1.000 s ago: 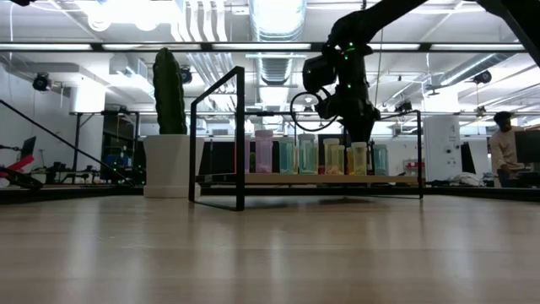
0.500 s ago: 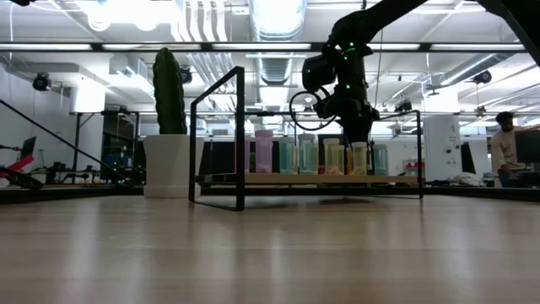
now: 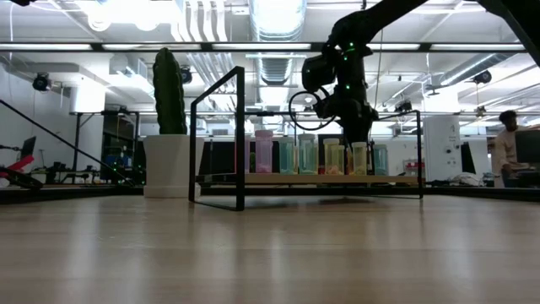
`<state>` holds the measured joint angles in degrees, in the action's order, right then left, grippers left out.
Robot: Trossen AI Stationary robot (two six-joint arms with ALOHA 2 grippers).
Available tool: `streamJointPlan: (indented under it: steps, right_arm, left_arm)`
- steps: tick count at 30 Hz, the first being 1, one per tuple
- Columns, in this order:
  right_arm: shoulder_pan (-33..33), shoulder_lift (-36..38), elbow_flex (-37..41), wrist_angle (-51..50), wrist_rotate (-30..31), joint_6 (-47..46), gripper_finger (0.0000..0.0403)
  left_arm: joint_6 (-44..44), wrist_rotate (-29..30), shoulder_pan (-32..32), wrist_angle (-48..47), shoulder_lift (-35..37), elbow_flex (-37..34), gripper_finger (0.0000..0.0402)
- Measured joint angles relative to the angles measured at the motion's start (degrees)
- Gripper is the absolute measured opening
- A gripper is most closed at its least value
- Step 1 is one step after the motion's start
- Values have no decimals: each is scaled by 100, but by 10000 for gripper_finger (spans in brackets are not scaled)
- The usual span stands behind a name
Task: Pick and place medicine bottles onto shelf by color
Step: Put the blue pill bottle on the shelf aligned with the other blue pill bottle, then put the orange pill bottle on the shelf aligned with the other orange pill bottle
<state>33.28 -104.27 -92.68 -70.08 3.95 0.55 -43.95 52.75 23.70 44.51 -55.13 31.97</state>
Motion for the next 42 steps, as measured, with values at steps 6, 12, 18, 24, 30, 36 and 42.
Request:
streamJointPlan:
  steps: [6,12,18,24,30,36,42]
  right_arm:
    - [0,-7,2,22,56,14,109]
    - [0,-9,2,38,62,-57,126]
    - [0,-9,2,50,67,-86,157]
    - [2,-10,-106,-148,28,-108,168]
    - [-146,222,-413,-432,34,-202,163]
    - [-795,1025,-154,27,58,-267,157]
    - [-1905,2364,1180,2141,49,49,157]
  left_arm:
    - [1,0,0,0,0,0,280]
    - [1,0,0,0,0,0,280]
    - [1,0,0,0,0,0,280]
    - [1,0,0,0,0,0,280]
    - [1,-2,0,1,0,0,280]
    - [601,-699,43,-5,-76,0,280]
    - [1847,-3004,57,248,-460,4,280]
